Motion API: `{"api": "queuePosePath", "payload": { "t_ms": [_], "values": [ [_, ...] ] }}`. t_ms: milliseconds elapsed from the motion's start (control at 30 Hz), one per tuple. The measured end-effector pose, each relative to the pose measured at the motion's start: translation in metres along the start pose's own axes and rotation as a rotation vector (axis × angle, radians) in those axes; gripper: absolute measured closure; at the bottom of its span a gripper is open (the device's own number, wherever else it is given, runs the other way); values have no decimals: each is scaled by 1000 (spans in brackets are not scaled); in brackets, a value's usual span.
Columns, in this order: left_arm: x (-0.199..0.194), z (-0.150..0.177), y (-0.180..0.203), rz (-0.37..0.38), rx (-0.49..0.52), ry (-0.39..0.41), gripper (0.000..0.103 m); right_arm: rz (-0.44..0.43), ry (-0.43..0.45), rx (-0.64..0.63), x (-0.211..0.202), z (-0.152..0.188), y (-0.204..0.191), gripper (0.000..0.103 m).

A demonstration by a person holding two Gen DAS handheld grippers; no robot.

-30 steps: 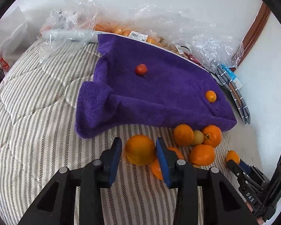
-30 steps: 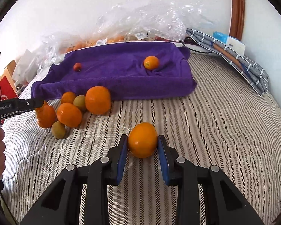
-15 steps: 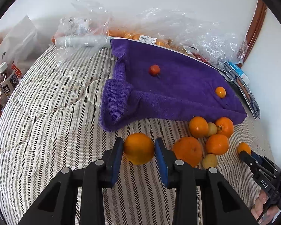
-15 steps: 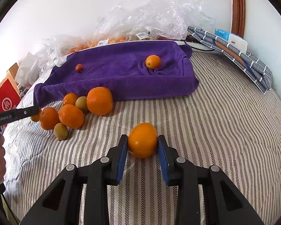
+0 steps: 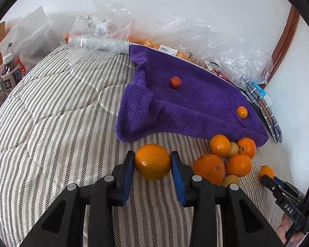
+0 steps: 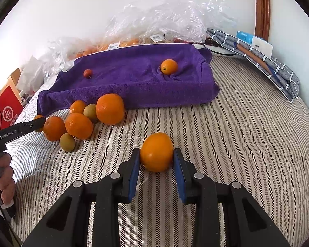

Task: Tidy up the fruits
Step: 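Carry both held oranges up onto the purple towel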

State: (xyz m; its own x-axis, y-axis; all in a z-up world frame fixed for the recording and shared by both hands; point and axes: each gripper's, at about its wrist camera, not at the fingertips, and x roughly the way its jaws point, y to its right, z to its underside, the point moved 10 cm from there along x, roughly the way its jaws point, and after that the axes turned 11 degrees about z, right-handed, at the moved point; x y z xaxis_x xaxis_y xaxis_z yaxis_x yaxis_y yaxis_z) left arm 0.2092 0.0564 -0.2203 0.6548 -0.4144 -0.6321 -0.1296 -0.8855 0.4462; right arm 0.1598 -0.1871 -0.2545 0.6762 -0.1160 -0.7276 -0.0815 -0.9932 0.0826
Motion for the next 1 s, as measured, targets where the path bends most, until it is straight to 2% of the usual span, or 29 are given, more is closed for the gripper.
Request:
{"api": "queuePosePath", "payload": {
  "t_ms": [100,267,467,700,867,1000],
  "values": [
    [-9,-3,-1,9,-14,51,70,0,-4,10,0,0,2,71],
    [-21,-8,10,13,36,109,70,-7,25,17,-4,-2,3,71],
    [-28,-12,16,15,63,137,70,12,92,3,-17,-4,1,71],
    [-34,-15,15,10,45,170,70,-7,91,-5,-19,-8,4,71],
    [-40,-23,22,5,46,176,70,-59,95,35,-25,-21,12,71],
    [-45,-42,34,35,33,172,70,-31,147,44,-31,-51,25,71]
  ]
}}
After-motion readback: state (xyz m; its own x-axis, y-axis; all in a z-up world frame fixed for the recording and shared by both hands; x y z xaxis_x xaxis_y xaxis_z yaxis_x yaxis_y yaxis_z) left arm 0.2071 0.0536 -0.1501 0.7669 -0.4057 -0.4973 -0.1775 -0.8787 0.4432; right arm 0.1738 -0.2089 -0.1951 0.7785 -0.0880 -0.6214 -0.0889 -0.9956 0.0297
